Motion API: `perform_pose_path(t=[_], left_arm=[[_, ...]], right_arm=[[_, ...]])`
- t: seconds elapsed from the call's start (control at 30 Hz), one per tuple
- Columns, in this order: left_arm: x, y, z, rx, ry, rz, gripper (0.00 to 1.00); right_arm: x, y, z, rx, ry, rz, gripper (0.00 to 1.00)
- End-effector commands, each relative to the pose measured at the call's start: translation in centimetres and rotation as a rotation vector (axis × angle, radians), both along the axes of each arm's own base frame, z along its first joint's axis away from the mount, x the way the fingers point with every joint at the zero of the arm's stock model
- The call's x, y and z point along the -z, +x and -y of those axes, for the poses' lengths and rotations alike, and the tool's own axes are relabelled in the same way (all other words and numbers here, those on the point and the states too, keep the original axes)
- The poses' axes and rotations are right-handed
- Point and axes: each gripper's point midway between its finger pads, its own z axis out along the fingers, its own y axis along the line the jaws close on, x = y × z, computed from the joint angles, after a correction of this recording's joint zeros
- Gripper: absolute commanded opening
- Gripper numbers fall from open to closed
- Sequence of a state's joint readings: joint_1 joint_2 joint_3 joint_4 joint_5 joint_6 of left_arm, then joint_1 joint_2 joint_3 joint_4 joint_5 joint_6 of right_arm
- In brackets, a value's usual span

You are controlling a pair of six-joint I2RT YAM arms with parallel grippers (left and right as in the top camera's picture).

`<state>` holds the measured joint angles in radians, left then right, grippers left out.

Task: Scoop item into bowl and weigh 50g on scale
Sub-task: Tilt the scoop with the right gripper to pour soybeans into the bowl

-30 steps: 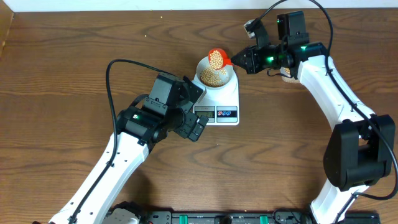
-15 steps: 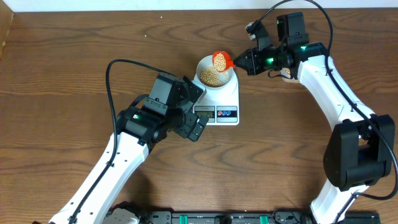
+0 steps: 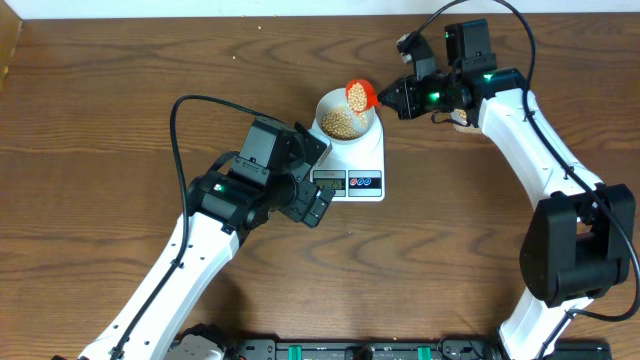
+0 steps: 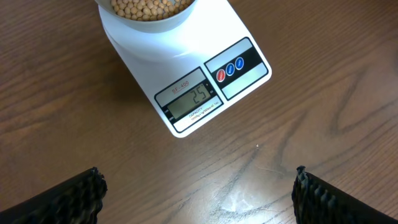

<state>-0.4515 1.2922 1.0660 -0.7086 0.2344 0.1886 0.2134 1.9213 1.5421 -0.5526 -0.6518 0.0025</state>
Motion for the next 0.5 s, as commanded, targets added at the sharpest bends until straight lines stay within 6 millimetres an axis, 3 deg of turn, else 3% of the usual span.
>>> perform_pose_path(t=[0.0,0.3,0.47], left_arm=[[0.0,0.1,0.0,0.012,0.003,0.004,0.98],[0.0,0.1,0.0,0.012,0.003,0.004,0.98],[0.0,0.1,-0.1,0.012,0.003,0.004,0.98]], right_arm=[[-1.6,0.5,0.0,-0.004,-0.011,0.062,0.01],[-0.8,-0.6,0.0,-0.044,-0.040,0.037,0.01],[-0.8,-1.1,-1.0,-0.090,-0.048,0.063,0.01]])
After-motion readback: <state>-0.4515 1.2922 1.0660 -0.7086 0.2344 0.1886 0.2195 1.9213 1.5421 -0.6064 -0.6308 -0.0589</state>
